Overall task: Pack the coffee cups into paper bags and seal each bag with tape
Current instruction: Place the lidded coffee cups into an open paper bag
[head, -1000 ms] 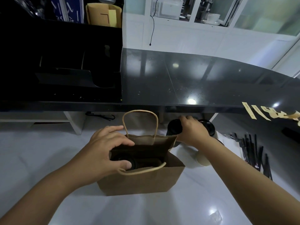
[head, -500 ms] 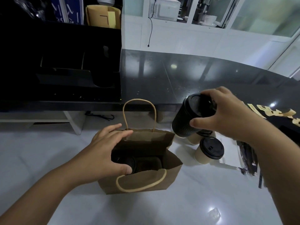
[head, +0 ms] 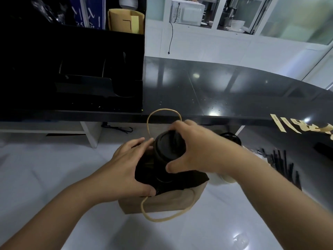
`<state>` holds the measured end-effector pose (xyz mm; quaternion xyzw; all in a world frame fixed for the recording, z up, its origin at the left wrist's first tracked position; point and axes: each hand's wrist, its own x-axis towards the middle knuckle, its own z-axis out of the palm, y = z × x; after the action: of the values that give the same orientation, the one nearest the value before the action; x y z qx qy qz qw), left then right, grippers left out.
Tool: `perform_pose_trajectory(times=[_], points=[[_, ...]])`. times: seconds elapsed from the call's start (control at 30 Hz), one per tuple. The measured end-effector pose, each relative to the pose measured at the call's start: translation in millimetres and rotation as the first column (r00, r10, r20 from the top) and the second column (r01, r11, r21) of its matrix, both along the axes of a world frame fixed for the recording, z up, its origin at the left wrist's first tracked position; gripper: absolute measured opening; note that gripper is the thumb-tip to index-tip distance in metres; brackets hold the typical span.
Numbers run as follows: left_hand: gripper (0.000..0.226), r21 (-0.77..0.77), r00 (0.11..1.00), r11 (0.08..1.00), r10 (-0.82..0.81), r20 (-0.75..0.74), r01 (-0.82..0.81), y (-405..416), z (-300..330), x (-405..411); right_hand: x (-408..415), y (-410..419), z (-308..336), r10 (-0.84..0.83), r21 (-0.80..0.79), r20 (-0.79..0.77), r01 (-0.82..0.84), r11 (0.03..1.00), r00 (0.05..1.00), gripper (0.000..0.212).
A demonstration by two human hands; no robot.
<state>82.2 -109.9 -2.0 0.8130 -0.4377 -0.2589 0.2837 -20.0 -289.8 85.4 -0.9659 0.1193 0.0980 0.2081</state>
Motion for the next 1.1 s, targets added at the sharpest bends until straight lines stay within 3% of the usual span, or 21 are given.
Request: perform_pose_trajectory(times=[0.2,0.43,0.73,1.1], points=[[0.119,0.017,1.000,1.000,-0.016,0.006,0.016,1.3,0.9,-1.7,3.5,-2.5,-17.1,0.075,-0.176,-0.148,-0.101,0.979,0.986,0.086],[0.119,0.015,0.999,0.999,-0.033,-0.001,0.033,2.1,0.7,-1.7,-1.8,-14.2,-35.9,0.139,-0.406,-0.258,-0.238,0.882,0.956,0.089],[0.119,0.031,0.998,0.997,-0.067,0.003,0.066,0.0,1.0,-5.8,9.9,-14.6,-60.0,0.106,-0.299,-0.401,-0.239,0.924,0.910,0.084],[0.118,0.035,0.998,0.998,-0.057,-0.004,0.057,1.0,1.4,-3.8,15.8,-9.1,-78.4,0.117,-0.263,-0.448,-0.255,0.931,0.887,0.099]])
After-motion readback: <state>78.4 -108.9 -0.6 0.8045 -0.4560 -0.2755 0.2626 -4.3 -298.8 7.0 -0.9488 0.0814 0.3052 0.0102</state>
